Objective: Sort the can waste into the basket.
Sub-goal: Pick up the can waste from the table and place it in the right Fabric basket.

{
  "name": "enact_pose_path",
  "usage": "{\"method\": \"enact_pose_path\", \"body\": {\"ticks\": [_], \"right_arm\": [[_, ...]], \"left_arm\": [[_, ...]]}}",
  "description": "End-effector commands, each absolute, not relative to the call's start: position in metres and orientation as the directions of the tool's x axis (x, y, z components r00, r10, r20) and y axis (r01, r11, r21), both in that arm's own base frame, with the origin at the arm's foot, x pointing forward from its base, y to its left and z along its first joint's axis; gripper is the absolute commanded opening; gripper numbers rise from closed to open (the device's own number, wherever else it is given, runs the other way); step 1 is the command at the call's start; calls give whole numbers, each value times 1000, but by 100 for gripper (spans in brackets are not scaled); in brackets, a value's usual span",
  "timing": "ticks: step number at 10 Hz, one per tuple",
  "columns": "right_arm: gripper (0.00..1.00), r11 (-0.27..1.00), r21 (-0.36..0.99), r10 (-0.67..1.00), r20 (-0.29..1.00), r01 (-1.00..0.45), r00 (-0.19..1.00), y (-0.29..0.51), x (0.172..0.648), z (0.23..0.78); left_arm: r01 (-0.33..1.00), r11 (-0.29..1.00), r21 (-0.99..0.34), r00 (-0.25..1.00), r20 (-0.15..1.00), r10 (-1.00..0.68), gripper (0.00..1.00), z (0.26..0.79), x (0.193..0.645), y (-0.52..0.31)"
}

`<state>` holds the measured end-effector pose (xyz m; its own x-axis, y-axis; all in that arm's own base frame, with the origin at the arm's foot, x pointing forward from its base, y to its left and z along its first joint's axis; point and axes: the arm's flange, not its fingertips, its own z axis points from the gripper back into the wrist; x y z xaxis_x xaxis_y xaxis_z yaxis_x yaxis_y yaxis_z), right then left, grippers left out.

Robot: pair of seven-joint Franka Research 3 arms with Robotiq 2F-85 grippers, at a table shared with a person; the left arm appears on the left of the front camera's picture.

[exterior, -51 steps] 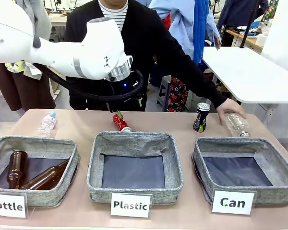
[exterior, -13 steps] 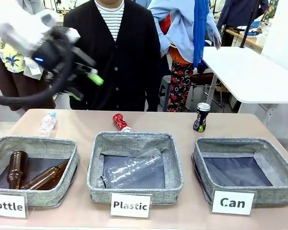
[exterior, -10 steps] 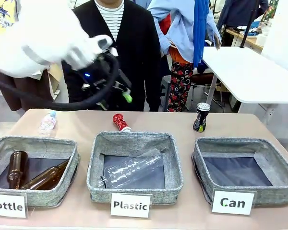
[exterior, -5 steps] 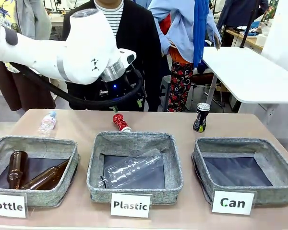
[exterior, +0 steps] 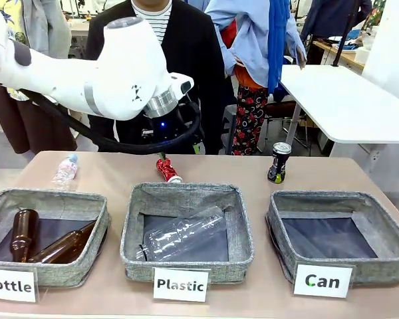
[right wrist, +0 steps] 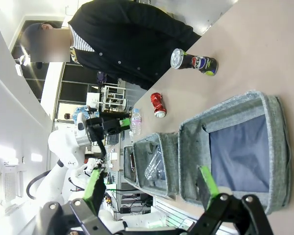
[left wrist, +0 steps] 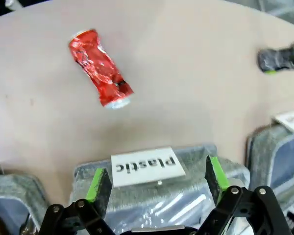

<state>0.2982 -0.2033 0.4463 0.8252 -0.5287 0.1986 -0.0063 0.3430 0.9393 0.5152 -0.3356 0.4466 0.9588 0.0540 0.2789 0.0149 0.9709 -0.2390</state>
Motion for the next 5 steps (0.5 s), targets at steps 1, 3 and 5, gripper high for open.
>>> {"method": "enact_pose_path", "body": {"ticks": [1, 3, 5], "right_arm": [[100, 336, 942, -533, 213, -26, 819, -203, 300, 447], [100, 336, 942, -533, 213, -26, 819, -203, 300, 447], [100, 336, 942, -533, 213, -26, 819, -203, 300, 447]], "left_arm": [[-70, 982, -176, 942, 311, 123, 100, 436, 537, -368], [-98, 981, -167, 939, 312, 147, 100, 422, 551, -380], [107, 957, -268, 968, 247, -39, 100, 435, 534, -367]]}}
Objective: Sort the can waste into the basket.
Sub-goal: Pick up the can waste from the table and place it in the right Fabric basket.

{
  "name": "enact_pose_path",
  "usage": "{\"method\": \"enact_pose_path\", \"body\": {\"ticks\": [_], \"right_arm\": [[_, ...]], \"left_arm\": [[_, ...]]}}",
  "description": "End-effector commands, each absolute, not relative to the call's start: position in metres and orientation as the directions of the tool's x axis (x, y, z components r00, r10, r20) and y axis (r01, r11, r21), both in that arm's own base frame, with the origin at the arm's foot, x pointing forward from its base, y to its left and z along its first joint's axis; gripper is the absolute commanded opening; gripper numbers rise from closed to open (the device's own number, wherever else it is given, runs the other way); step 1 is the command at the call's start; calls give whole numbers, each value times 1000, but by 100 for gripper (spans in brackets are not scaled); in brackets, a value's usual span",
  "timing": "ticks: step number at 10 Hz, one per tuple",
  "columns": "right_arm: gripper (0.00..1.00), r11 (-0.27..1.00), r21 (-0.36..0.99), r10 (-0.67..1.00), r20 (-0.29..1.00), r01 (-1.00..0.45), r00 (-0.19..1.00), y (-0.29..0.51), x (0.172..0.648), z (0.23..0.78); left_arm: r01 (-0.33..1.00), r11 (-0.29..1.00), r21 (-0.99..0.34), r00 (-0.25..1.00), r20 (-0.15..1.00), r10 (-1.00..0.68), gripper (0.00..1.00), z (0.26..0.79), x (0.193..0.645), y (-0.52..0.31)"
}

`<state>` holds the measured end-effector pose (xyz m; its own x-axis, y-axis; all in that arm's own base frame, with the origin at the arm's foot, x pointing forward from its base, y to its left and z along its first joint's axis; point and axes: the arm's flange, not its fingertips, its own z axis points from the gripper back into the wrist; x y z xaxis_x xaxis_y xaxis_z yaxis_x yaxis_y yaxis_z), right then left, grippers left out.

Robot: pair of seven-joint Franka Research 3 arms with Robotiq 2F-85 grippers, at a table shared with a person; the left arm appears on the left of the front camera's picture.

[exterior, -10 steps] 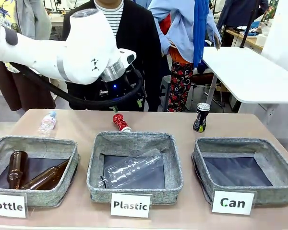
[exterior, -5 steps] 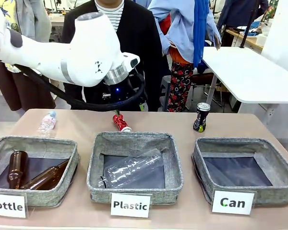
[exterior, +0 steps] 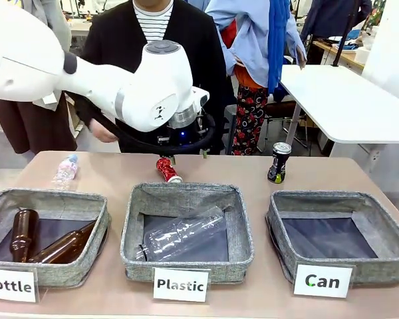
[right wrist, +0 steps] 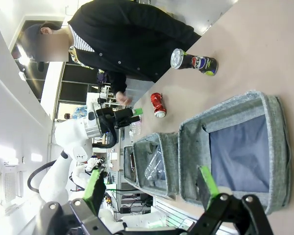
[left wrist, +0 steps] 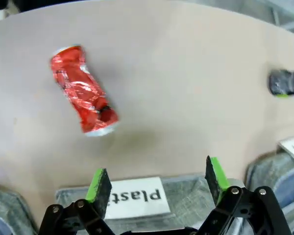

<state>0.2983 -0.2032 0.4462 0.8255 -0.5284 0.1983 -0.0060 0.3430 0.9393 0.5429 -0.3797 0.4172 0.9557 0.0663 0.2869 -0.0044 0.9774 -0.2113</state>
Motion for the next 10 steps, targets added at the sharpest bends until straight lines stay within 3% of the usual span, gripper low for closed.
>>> {"method": "enact_pose_path", "body": {"ticks": [1, 2, 4, 6, 10], "right_arm": [[100, 336, 942, -533, 213, -26, 819, -203, 300, 447], [100, 336, 942, -533, 213, -26, 819, -203, 300, 447], [100, 336, 942, -533, 213, -26, 819, -203, 300, 447], [100, 336, 942, -533, 213, -26, 819, -203, 300, 447], [100, 336, 942, -533, 213, -26, 819, -203, 300, 447]], "left_arm": [[277, 889, -364, 951, 238, -199, 100, 456, 506, -350], [460, 771, -441, 888, 224, -402, 100, 474, 473, -326], [678, 540, -498, 703, 226, -674, 100, 493, 416, -276], [686, 552, -474, 720, 331, -610, 100, 505, 377, -231], [573, 617, -540, 819, 341, -461, 100, 543, 335, -142]]}}
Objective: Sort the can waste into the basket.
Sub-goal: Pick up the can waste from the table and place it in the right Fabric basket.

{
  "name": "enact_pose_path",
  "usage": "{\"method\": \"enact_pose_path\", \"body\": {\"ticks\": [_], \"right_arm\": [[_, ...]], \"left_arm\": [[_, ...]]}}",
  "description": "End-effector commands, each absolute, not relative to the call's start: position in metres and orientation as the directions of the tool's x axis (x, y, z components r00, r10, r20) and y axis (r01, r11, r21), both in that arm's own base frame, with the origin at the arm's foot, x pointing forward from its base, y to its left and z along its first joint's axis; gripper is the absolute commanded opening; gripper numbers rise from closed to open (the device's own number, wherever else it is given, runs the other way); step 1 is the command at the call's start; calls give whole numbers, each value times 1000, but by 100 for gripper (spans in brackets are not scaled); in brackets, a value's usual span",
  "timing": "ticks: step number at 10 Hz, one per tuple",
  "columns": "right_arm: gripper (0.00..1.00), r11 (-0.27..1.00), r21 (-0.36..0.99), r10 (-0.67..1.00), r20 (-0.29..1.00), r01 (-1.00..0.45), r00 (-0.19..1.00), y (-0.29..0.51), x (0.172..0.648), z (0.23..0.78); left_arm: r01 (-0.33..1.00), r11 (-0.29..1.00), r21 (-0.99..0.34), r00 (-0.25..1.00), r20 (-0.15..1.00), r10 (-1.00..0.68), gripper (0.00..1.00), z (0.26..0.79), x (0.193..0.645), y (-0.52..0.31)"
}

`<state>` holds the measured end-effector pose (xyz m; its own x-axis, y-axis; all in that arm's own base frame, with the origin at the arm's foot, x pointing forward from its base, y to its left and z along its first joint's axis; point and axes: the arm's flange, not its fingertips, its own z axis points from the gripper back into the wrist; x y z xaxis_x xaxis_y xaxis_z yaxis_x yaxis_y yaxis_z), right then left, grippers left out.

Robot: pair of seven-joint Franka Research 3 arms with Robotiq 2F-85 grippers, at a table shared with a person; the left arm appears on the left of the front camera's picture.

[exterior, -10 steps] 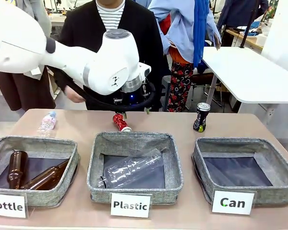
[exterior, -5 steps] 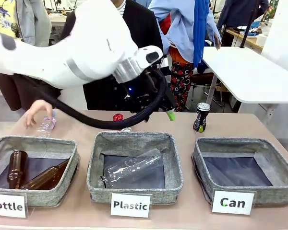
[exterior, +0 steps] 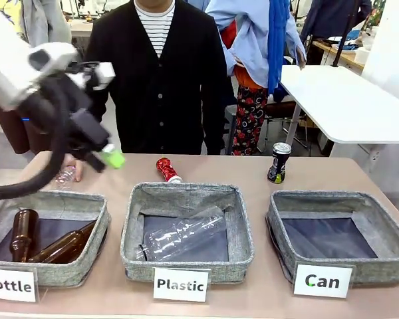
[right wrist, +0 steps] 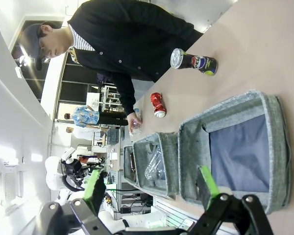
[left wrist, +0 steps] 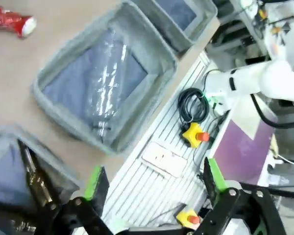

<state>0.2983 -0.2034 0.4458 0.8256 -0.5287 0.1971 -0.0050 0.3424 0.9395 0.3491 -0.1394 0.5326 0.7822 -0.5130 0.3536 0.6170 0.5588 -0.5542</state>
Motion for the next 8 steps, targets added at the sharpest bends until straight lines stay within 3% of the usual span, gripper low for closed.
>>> {"method": "enact_pose_path", "body": {"ticks": [1, 3, 5, 6, 7, 8], "right_arm": [[100, 336, 942, -533, 213, -26, 819, -203, 300, 447], [100, 336, 942, -533, 213, -26, 819, -203, 300, 447], [100, 336, 942, -533, 213, -26, 819, -203, 300, 447], [100, 336, 942, -533, 213, -26, 819, -203, 300, 447], [100, 336, 942, -533, 213, -26, 819, -203, 300, 447], [100, 336, 942, -533, 213, -26, 819, -203, 300, 447]], "left_arm": [[524, 639, -564, 852, 359, -381, 100, 550, 325, -123], [423, 655, -626, 902, 359, -239, 100, 558, 308, -103], [233, 670, -705, 944, 328, 18, 100, 607, 279, -57], [-4, 633, -774, 874, 305, 378, 100, 627, 259, -25], [-175, 485, -857, 697, 241, 675, 100, 630, 233, 26], [-192, 385, -903, 569, 218, 793, 100, 617, 213, 62]]}}
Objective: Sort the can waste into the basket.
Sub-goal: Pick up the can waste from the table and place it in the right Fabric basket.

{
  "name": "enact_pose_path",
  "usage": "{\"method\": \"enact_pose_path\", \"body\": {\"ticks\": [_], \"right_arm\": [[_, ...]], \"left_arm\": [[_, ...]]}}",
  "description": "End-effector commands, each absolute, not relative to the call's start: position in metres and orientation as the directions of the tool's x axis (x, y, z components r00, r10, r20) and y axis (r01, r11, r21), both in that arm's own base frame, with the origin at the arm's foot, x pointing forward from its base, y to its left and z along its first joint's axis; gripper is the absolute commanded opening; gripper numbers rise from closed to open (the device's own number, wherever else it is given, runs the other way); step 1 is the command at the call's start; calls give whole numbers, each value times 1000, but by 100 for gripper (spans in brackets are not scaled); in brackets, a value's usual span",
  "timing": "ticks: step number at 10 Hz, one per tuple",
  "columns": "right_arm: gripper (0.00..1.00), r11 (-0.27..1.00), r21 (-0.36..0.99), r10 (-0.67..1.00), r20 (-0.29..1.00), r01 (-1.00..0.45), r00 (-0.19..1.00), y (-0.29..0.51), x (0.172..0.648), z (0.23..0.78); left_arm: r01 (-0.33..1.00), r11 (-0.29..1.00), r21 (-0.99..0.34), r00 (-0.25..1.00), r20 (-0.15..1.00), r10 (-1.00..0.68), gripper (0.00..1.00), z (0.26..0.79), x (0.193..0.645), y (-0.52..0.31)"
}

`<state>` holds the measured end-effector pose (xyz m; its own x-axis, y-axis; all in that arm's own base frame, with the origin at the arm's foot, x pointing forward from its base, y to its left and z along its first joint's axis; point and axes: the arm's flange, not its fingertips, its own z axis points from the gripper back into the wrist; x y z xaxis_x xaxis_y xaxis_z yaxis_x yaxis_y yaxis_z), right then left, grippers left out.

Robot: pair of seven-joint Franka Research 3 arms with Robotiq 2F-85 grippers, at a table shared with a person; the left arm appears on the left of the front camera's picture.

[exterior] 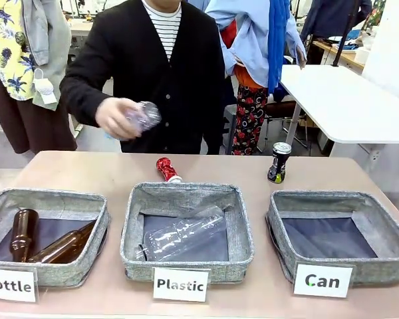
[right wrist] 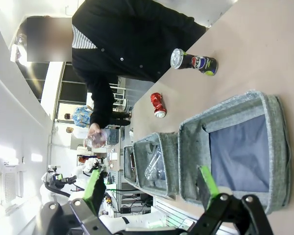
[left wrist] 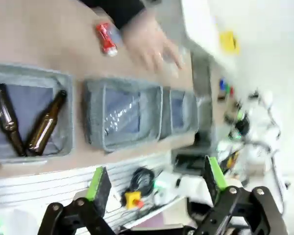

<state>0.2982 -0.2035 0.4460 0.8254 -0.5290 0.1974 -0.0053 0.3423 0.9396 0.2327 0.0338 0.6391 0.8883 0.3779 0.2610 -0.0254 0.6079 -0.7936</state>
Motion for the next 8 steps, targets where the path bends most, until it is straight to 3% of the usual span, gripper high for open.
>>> {"method": "enact_pose_path", "body": {"ticks": [1, 3, 4, 8], "right_arm": [[100, 336, 942, -533, 213, -26, 819, -203, 300, 447], [100, 336, 942, -533, 213, -26, 819, -203, 300, 447], [100, 336, 942, -533, 213, -26, 819, -203, 300, 447], [100, 336, 942, -533, 213, -26, 819, -203, 300, 447]], "left_arm": [[-136, 349, -927, 562, 218, 798, 100, 598, 202, 88], [-169, 141, -975, 502, 38, 864, 100, 557, 201, 142], [-142, 96, -985, 487, 15, 874, 100, 547, 200, 153], [-169, 114, -979, 527, 8, 850, 100, 548, 222, 169]]}}
